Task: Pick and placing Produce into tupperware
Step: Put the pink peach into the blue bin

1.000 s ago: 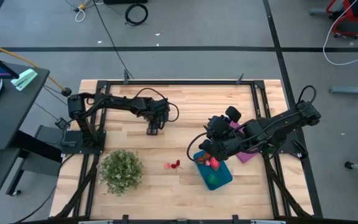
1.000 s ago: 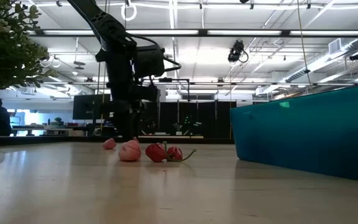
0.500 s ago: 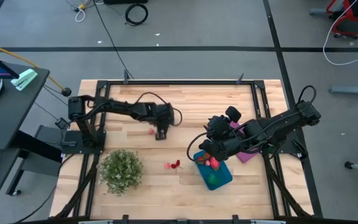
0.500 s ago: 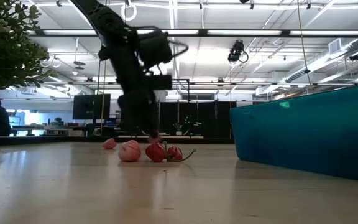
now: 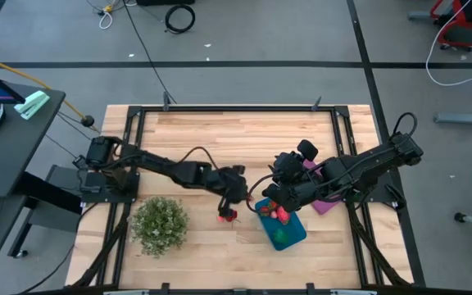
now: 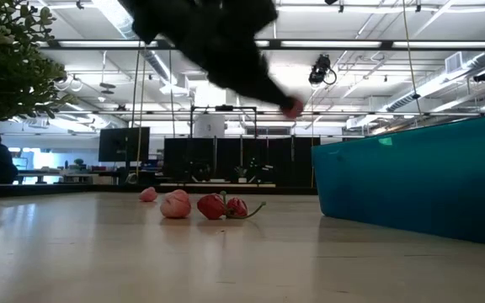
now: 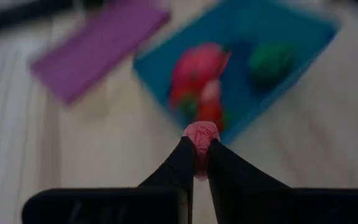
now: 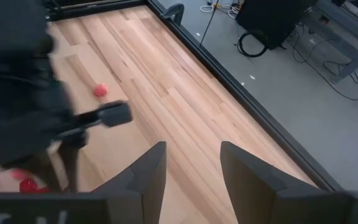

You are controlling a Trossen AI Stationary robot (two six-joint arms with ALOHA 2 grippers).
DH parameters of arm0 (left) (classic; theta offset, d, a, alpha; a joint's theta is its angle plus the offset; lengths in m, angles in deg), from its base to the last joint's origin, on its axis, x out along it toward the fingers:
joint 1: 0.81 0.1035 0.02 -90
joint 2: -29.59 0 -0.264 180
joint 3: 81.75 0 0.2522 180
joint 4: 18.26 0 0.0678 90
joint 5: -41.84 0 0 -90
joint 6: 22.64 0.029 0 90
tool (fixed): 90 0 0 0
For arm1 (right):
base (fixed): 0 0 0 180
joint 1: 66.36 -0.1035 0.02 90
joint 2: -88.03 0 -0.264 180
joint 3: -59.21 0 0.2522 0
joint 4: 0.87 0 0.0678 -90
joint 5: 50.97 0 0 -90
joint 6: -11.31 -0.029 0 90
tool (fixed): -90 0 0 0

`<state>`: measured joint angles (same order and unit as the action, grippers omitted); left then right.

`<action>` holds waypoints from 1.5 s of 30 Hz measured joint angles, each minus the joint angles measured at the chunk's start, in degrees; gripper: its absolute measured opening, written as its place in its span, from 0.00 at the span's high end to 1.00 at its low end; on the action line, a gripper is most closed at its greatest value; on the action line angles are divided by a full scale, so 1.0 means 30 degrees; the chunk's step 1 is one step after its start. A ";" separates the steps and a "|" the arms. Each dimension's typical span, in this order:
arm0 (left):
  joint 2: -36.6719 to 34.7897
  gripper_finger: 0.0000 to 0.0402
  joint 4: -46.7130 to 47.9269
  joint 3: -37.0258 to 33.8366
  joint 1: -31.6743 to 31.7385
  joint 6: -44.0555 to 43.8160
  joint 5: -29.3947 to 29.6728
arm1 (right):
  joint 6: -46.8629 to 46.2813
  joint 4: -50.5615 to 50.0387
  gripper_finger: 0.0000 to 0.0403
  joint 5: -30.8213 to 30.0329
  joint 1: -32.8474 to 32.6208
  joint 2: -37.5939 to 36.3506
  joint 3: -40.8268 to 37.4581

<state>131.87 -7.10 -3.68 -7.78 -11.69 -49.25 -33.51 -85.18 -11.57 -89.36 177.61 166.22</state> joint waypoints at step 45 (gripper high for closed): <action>0.3158 0.51 0.7137 0.6732 -0.0929 0.1048 0.4683 | -0.0058 0.0086 0.60 -0.0099 -0.0002 0.0000 -0.0007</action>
<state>141.34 14.31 16.52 -10.57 -8.54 -35.20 -33.69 -84.92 -11.86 -89.36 177.61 166.20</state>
